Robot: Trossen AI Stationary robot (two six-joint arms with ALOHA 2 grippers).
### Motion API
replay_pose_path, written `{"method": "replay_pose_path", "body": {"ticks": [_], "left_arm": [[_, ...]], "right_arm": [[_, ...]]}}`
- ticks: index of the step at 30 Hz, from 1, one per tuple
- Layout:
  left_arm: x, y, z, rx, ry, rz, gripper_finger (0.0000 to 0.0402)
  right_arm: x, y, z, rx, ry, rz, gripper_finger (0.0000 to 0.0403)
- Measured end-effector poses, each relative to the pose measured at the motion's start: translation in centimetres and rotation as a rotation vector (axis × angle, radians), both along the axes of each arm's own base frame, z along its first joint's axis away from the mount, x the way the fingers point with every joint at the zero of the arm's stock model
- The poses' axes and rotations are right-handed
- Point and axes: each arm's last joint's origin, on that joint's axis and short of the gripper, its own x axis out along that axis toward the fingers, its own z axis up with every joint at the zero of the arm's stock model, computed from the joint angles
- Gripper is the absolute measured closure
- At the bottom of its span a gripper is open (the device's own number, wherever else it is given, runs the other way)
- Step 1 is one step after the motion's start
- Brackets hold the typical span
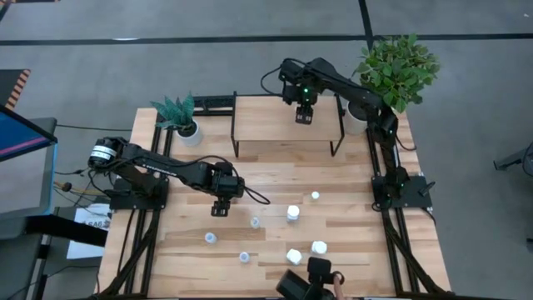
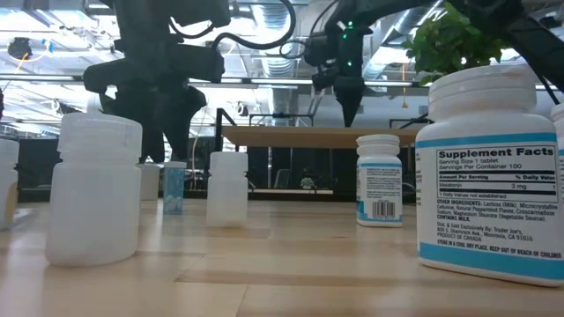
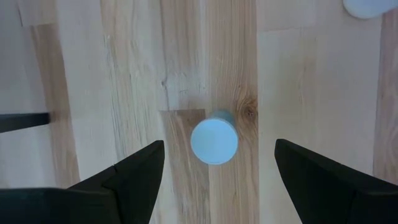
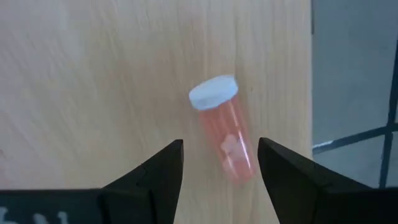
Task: Pick and place medicine bottles onto shelf by color
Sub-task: Put the pink pill bottle on the shelf
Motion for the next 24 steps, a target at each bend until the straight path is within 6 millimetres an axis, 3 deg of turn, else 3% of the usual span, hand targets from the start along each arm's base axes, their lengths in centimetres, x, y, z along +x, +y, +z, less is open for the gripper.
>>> {"method": "replay_pose_path", "body": {"ticks": [3,11,20,24], "left_arm": [[0.0,0.0,0.0,0.000,0.000,0.001,0.0110],[0.0,0.0,0.0,0.005,0.000,-0.006,0.0110],[0.0,0.3,0.0,0.024,0.001,-0.010,0.0110],[0.0,0.4,0.0,0.029,0.002,-0.017,0.0110]], "right_arm": [[0.5,-0.5,-1.6,0.013,0.041,0.009,0.0175],[1.1,-0.3,-1.6,-0.010,0.024,0.037,0.0195],[1.1,-0.5,-1.5,0.030,-0.071,-0.229,0.0323],[0.8,0.2,0.5,0.049,-0.198,-0.325,0.0357]]}}
